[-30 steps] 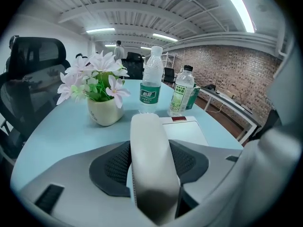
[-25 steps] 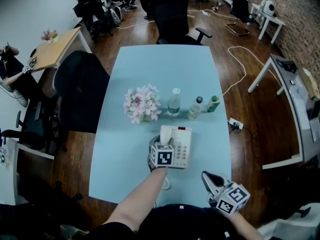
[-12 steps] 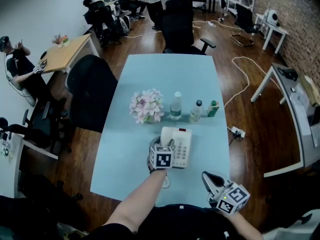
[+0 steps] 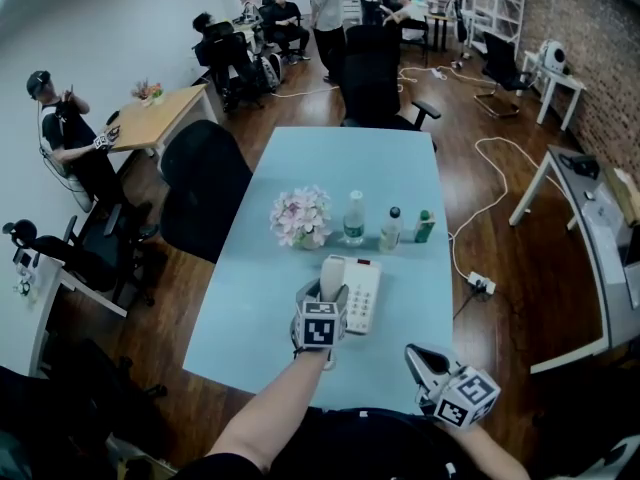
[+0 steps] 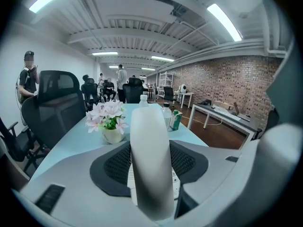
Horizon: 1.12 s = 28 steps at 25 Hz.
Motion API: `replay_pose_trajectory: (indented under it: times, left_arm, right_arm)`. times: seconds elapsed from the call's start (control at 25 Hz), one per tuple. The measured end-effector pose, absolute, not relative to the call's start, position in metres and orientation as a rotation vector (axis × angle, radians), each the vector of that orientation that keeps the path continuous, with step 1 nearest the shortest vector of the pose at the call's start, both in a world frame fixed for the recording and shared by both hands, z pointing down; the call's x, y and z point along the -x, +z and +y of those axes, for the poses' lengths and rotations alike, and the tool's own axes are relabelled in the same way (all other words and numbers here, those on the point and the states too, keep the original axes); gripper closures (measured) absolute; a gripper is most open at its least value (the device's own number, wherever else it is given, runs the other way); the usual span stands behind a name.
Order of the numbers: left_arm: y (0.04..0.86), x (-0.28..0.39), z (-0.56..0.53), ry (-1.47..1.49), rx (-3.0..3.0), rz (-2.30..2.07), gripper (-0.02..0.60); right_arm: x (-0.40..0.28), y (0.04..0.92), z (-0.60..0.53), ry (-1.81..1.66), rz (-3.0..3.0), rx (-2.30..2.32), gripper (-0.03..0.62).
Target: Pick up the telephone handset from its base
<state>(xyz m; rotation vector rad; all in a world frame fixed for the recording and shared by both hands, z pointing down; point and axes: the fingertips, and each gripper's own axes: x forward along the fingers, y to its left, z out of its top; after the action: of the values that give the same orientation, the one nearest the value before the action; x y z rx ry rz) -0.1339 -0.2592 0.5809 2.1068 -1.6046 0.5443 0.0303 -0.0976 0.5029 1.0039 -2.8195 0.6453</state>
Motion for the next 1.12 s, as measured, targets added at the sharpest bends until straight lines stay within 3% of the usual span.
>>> replay_pose_trajectory:
  times: [1.12]
  left_arm:
    - [0.457, 0.06, -0.075, 0.262, -2.32, -1.682, 0.348]
  right_arm:
    - [-0.08, 0.491, -0.003, 0.601, -2.947, -0.644, 0.582]
